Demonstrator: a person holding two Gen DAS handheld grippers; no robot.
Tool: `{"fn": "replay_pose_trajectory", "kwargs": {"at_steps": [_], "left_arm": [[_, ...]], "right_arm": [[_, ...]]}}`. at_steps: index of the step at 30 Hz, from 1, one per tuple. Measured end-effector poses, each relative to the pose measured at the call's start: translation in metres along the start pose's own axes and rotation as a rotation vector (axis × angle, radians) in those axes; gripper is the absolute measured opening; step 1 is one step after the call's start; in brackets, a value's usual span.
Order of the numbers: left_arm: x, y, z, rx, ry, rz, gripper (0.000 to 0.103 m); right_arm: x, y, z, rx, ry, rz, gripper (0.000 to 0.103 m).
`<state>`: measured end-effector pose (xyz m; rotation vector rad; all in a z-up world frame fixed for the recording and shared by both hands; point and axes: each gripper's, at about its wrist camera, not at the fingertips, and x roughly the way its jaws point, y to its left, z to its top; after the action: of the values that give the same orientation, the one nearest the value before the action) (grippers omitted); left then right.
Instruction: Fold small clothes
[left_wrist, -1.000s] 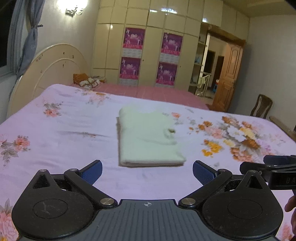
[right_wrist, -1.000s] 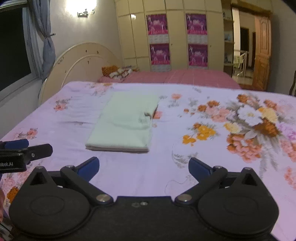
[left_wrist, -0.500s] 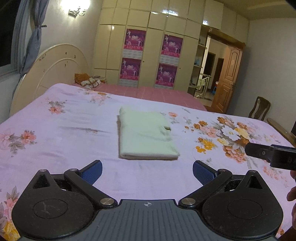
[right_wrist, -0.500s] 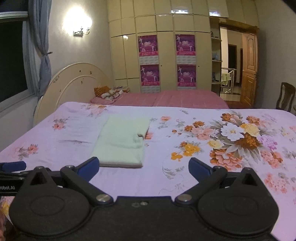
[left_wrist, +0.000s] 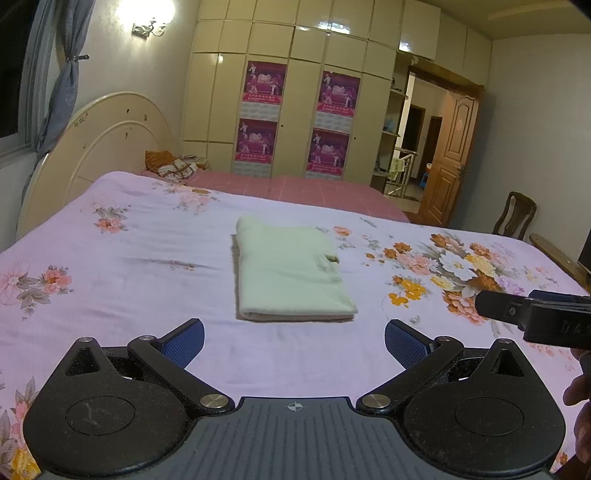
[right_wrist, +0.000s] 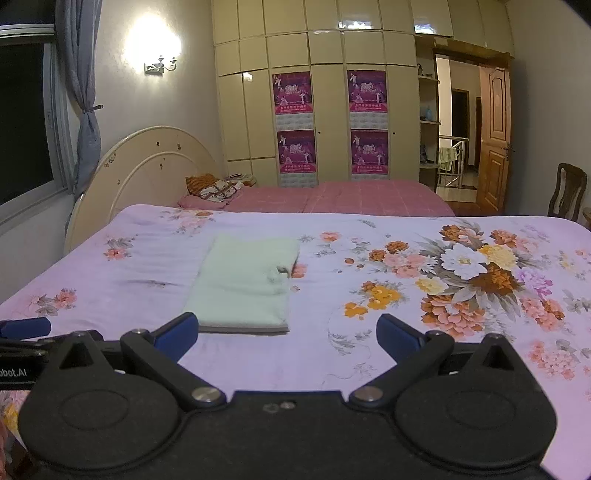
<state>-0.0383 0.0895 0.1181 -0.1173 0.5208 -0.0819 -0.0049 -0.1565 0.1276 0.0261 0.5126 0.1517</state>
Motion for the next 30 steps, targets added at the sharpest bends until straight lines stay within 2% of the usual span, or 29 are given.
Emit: {"fn": "replay_pose_trajectory", "kwargs": {"at_steps": [30], "left_arm": [[0.0012,-0.0018,0.0036,0.011,-0.009,-0.004,0.103]], "right_arm": [[0.0049,0.0061,-0.0033,-0.038,0.004,-0.009,0.102]]}}
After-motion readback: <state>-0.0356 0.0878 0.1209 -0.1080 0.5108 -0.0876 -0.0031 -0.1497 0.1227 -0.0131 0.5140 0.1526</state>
